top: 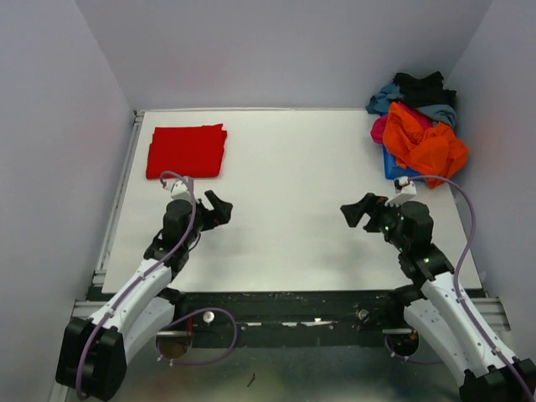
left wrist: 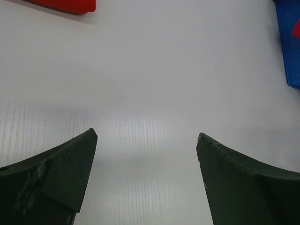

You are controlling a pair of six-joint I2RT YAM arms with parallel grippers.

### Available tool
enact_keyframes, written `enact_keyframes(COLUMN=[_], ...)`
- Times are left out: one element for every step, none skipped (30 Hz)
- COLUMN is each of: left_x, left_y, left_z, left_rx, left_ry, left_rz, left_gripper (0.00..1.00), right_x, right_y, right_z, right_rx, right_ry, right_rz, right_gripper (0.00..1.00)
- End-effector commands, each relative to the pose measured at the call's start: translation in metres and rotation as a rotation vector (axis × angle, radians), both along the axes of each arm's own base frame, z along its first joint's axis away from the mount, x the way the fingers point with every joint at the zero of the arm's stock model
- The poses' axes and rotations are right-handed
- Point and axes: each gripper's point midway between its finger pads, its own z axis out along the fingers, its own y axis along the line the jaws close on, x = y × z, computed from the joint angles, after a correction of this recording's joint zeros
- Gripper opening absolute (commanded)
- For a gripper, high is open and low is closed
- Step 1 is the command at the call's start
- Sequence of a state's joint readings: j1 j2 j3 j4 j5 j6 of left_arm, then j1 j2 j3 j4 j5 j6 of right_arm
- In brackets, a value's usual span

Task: Fold and stack the t-shirts
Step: Put the neatly folded tshirt into the corner of the board with the left arm

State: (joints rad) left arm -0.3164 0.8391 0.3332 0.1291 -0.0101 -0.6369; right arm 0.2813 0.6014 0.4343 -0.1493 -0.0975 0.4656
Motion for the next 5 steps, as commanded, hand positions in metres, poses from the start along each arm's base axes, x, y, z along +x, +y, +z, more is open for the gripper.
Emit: enact_keyframes(left_x=[0.0028,0.0026,0.0031,0.0035,0.0036], left_y=[-0.0091,-0.0088,-0.0069,-0.0058,-0.0053], left_z=[0.0173,0.0169,0.0164,0.0159,0.0149], left_rx=[-0.030,-0.021,-0.014,-0.006,0.001], left_ry=[-0.075,-0.073,-0.071,-0.068,-0.064], left_rz=[-0.042,-0.045,-0.036,-0.032,-0.032], left_gripper=[0.99,0.99,0.99,0.99,0.99], right_x=[0.0067,0.0070,0.0070,0.0071,0.0073], right_y=[-0.0054,-0.0057,-0.0058,-0.0058,-0.0065], right_z=[0.0057,0.0064,0.0064,0.0064,0.0068], right_rx=[-0.020,-0.022,-0.022,-0.023,-0.023], right_ry=[-0.041,-0.044,-0.044,-0.044,-0.046], right_rz=[-0.031,-0.031,-0.031,-0.033,-0.036], right_gripper=[1.00,1.00,1.00,1.00,1.00])
